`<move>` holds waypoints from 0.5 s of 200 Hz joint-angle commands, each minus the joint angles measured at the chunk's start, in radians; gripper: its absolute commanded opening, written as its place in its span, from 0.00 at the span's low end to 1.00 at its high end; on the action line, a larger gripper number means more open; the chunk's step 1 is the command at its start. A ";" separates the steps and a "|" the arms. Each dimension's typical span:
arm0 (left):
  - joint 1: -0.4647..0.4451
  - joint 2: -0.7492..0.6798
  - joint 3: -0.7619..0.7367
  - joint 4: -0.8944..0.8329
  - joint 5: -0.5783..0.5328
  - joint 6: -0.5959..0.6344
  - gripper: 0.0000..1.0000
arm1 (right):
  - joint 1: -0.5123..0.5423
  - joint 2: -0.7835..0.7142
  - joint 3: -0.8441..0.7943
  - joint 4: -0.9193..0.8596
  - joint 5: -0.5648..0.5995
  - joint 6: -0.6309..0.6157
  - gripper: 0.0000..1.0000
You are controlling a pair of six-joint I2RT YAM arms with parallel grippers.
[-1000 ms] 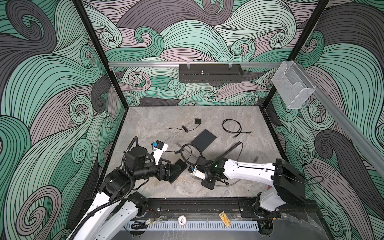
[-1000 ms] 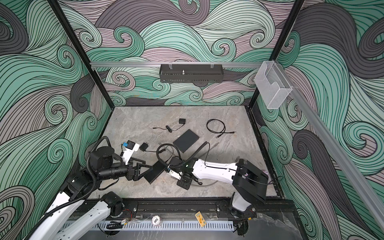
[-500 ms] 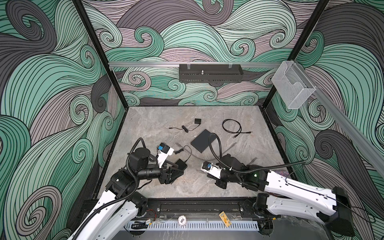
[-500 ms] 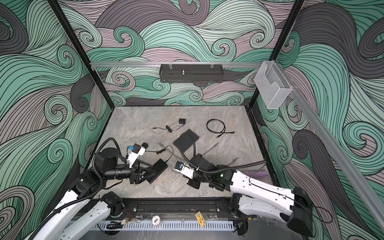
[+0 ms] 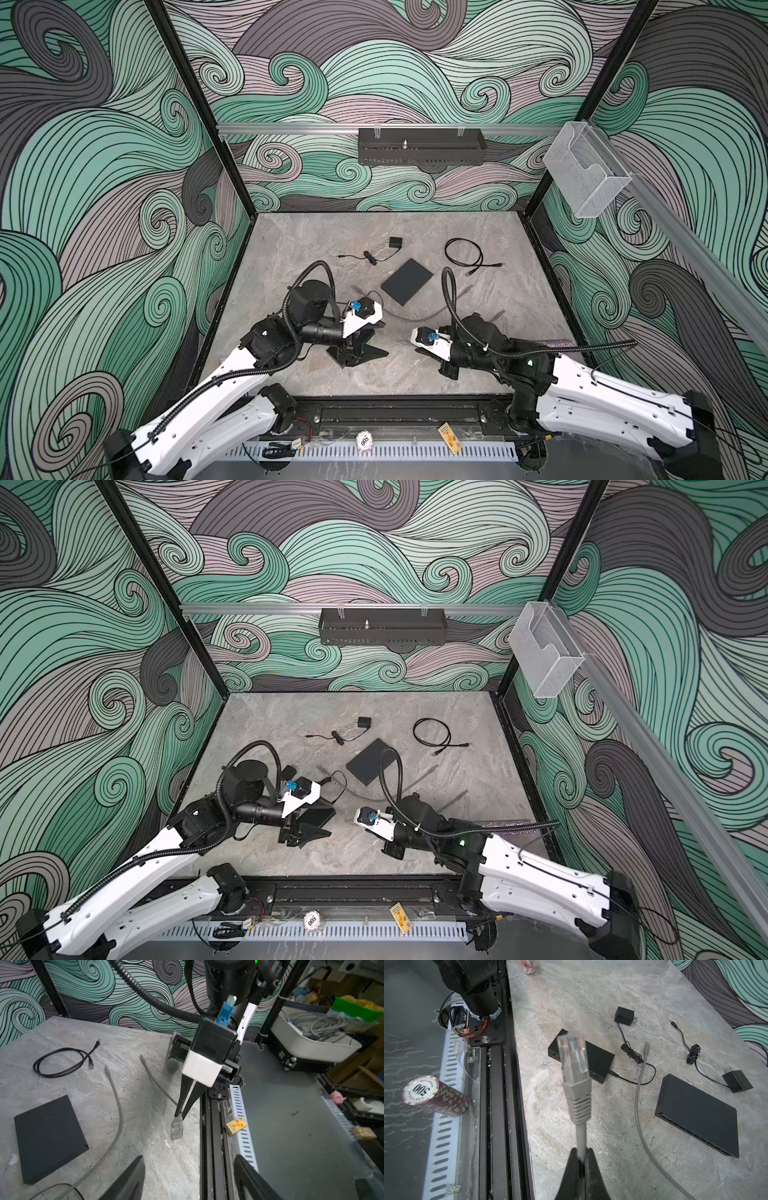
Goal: Insert the plug into the switch port
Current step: 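Bring the ethernet plug to the left gripper while the left closes on it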
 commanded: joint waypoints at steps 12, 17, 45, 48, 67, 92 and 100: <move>-0.014 0.056 0.022 -0.014 -0.024 0.250 0.70 | 0.003 -0.092 -0.087 0.149 -0.042 -0.038 0.00; -0.015 0.066 0.022 0.003 -0.030 0.245 0.70 | 0.003 -0.101 -0.099 0.167 -0.041 -0.038 0.00; -0.017 0.117 0.018 0.052 -0.019 0.211 0.70 | 0.002 -0.108 -0.156 0.244 -0.018 -0.038 0.00; -0.017 0.119 0.016 0.054 -0.016 0.208 0.70 | 0.003 -0.105 -0.163 0.256 -0.011 -0.038 0.00; -0.019 0.128 -0.005 0.069 -0.009 0.195 0.69 | 0.004 -0.062 -0.198 0.314 0.013 -0.043 0.00; -0.026 0.131 -0.024 0.074 -0.035 0.181 0.68 | 0.021 -0.035 -0.189 0.321 0.080 -0.044 0.00; -0.028 0.136 -0.021 0.072 -0.058 0.168 0.64 | 0.028 -0.030 -0.193 0.328 0.102 -0.044 0.00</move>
